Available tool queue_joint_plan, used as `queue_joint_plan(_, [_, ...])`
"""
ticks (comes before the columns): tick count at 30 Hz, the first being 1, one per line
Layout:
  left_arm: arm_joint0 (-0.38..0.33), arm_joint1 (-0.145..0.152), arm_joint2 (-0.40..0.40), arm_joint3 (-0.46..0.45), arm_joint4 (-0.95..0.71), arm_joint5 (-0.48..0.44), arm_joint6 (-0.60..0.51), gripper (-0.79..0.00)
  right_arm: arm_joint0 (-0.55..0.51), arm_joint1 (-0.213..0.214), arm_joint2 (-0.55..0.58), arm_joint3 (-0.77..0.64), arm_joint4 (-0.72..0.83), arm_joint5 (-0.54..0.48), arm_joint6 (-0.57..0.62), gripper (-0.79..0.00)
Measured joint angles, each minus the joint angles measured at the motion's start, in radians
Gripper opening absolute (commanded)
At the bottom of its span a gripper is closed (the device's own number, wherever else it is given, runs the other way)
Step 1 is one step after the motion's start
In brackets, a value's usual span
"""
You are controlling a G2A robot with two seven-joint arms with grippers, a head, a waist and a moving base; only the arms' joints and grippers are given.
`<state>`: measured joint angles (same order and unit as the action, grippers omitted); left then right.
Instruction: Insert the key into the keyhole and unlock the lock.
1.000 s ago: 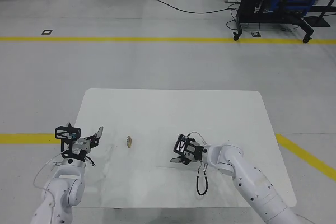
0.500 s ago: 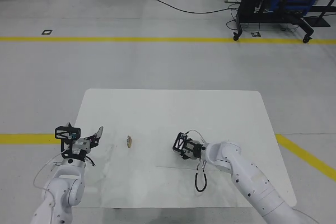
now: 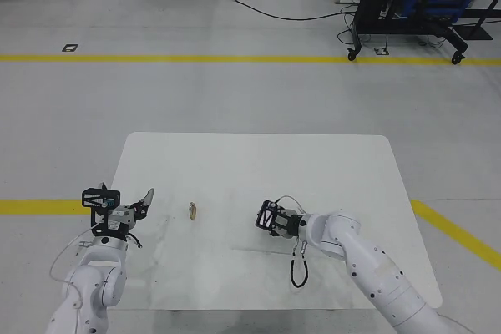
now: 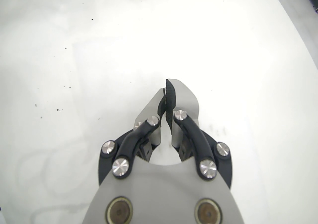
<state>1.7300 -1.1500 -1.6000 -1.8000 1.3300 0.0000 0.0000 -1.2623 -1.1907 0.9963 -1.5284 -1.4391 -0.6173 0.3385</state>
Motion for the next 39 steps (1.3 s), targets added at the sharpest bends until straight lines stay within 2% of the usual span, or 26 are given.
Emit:
queue_joint_plan(10, [0.000,0.000,0.000,0.000,0.000,0.000,0.000,0.000,-0.048,0.018,0.062,-0.052,0.001,-0.004,-0.129,-0.785])
queue_joint_plan(21, [0.000,0.000,0.000,0.000,0.000,0.000,0.000,0.000,-0.052,0.019,0.069,-0.046,0.016,-0.001,-0.132,-0.785])
queue_joint_plan(24, [-0.013,0.001,0.021,-0.044,0.037,-0.024,-0.017,0.000,-0.052,0.019,0.069,-0.046,0.016,-0.001,-0.132,-0.785])
queue_joint_plan(27, [-0.065,0.000,0.094,-0.119,0.097,-0.093,-0.121,0.000,-0.052,0.019,0.069,-0.046,0.016,-0.001,-0.132,-0.785])
queue_joint_plan(30, [-0.160,-0.006,0.201,-0.131,0.198,-0.133,-0.241,0.000,-0.052,0.019,0.069,-0.046,0.016,-0.001,-0.132,-0.785])
queue_joint_plan(34, [-0.294,-0.024,0.357,-0.080,0.296,-0.161,-0.342,0.000,-0.052,0.019,0.069,-0.046,0.016,-0.001,-0.132,-0.785])
queue_joint_plan(39, [-0.401,-0.043,0.492,0.001,0.394,-0.183,-0.423,0.000,-0.052,0.019,0.069,-0.046,0.016,-0.001,-0.132,-0.785])
